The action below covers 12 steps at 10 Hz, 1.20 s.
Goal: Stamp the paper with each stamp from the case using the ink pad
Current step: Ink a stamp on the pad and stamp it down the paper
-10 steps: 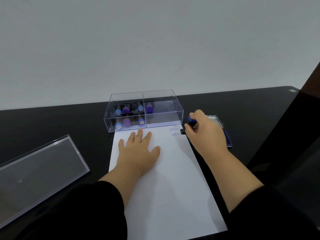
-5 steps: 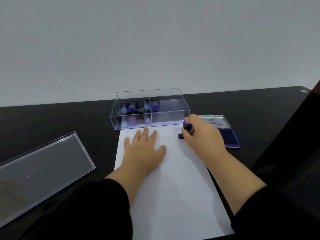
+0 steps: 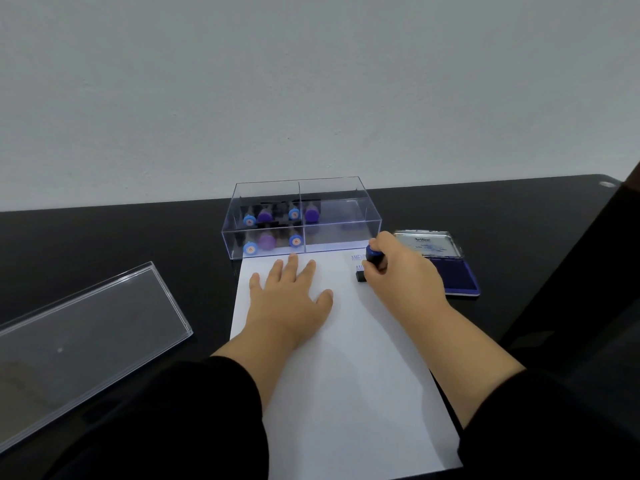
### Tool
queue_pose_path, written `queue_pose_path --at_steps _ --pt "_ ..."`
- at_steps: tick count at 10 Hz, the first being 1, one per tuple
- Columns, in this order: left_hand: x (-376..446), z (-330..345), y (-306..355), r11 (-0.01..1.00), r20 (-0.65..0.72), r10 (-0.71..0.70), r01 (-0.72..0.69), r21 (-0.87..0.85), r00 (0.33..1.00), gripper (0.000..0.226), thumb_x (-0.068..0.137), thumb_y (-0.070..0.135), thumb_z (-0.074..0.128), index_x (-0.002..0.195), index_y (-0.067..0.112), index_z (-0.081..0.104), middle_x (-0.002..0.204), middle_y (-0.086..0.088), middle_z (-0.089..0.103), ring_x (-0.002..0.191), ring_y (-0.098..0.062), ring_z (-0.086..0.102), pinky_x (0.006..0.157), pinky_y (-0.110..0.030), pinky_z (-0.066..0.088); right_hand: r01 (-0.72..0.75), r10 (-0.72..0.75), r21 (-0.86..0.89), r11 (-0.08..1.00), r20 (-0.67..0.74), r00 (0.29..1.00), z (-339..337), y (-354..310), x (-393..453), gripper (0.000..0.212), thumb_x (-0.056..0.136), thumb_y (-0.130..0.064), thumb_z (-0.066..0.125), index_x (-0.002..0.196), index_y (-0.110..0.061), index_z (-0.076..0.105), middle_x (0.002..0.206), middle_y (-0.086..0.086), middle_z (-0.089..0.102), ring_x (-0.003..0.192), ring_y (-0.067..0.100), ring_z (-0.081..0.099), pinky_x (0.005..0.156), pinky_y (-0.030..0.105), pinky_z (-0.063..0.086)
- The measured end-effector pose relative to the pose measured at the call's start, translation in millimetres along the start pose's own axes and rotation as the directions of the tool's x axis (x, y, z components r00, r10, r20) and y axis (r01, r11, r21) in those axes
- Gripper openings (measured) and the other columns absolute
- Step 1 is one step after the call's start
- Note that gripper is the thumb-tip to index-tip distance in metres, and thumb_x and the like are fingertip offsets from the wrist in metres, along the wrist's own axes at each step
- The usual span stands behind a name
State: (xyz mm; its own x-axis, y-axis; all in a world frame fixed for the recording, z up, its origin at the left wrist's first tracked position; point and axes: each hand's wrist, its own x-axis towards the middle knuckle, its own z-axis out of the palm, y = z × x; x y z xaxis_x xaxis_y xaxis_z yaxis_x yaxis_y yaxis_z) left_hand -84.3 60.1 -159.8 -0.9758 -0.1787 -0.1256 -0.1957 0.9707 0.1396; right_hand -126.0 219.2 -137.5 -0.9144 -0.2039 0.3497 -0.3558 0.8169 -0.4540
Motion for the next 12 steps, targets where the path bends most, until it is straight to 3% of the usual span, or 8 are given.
queue_pose_path --at_steps 3,4,5,6,8,9,10,12 --pt "0 0 0 1.000 0.001 0.001 -0.001 0.002 1.000 0.061 0.097 0.054 0.019 0.151 0.032 0.000 0.160 0.004 -0.009 0.147 -0.017 -0.008 0.117 -0.048 -0.004 0.034 -0.034 -0.002 0.999 -0.012 0.999 1 1 -1 0.009 0.093 -0.024 0.051 0.102 -0.020 0.050 0.087 -0.001 0.061 0.078 0.023 0.057 0.062 0.031 0.044" --pt "0 -1 0 1.000 -0.001 0.005 -0.005 0.001 1.000 0.061 0.097 0.053 0.019 0.151 0.032 0.000 0.160 0.004 -0.009 0.147 -0.017 -0.008 0.117 -0.048 -0.004 -0.014 0.020 0.115 0.993 -0.050 0.999 -3 7 -1 0.011 0.092 -0.025 0.055 0.100 -0.022 0.048 0.084 -0.002 0.062 0.078 0.019 0.059 0.066 0.030 0.048" --pt "-1 -1 0 1.000 0.004 0.009 -0.009 0.002 1.000 0.061 0.097 0.053 0.019 0.151 0.032 0.000 0.159 0.004 -0.010 0.147 -0.017 -0.008 0.117 -0.048 -0.004 -0.115 0.185 0.367 0.923 -0.162 0.969 -14 14 1 0.015 0.090 -0.022 0.060 0.096 -0.025 0.046 0.080 -0.007 0.059 0.074 0.013 0.057 0.062 0.016 0.042" --pt "0 -1 0 1.000 0.001 0.004 -0.004 -0.001 1.000 0.061 0.098 0.052 0.019 0.151 0.032 0.000 0.159 0.004 -0.010 0.147 -0.017 -0.008 0.117 -0.047 -0.005 -0.173 0.292 0.510 0.842 -0.162 0.942 -21 18 2 0.018 0.090 -0.021 0.060 0.101 -0.024 0.046 0.072 -0.009 0.056 0.066 0.008 0.055 0.052 0.013 0.038" --pt "-1 -1 1 1.000 0.005 -0.004 0.004 0.006 1.000 0.060 0.098 0.052 0.020 0.151 0.033 0.000 0.159 0.004 -0.010 0.146 -0.016 -0.008 0.117 -0.047 -0.004 -0.170 0.338 0.640 0.750 -0.149 0.929 -22 20 3 0.020 0.090 -0.018 0.061 0.101 -0.024 0.045 0.069 -0.004 0.055 0.064 0.011 0.055 0.042 0.007 0.038" --pt "0 -1 1 1.000 0.008 -0.005 0.005 0.008 1.000 0.060 0.098 0.052 0.019 0.151 0.033 0.000 0.159 0.005 -0.010 0.147 -0.016 -0.008 0.117 -0.047 -0.004 -0.172 0.350 0.661 0.731 -0.146 0.925 -21 20 2 0.022 0.089 -0.018 0.062 0.103 -0.024 0.046 0.072 -0.003 0.059 0.069 0.013 0.060 0.056 0.018 0.047" --pt "0 -2 1 1.000 0.012 -0.008 0.008 0.011 1.000 0.060 0.098 0.053 0.019 0.151 0.033 -0.001 0.159 0.005 -0.010 0.146 -0.016 -0.009 0.117 -0.047 -0.004 -0.176 0.364 0.674 0.718 -0.147 0.920 -21 21 1 0.022 0.089 -0.016 0.062 0.103 -0.023 0.046 0.074 -0.003 0.061 0.071 0.012 0.062 0.060 0.020 0.048" --pt "-1 -1 1 1.000 0.005 -0.013 0.013 0.008 1.000 0.060 0.097 0.052 0.019 0.151 0.034 0.000 0.159 0.006 -0.010 0.146 -0.015 -0.008 0.117 -0.046 -0.005 -0.168 0.369 0.702 0.692 -0.145 0.918 -22 21 -1 0.023 0.089 -0.017 0.063 0.102 -0.025 0.046 0.077 -0.002 0.062 0.071 0.011 0.062 0.054 0.017 0.046"
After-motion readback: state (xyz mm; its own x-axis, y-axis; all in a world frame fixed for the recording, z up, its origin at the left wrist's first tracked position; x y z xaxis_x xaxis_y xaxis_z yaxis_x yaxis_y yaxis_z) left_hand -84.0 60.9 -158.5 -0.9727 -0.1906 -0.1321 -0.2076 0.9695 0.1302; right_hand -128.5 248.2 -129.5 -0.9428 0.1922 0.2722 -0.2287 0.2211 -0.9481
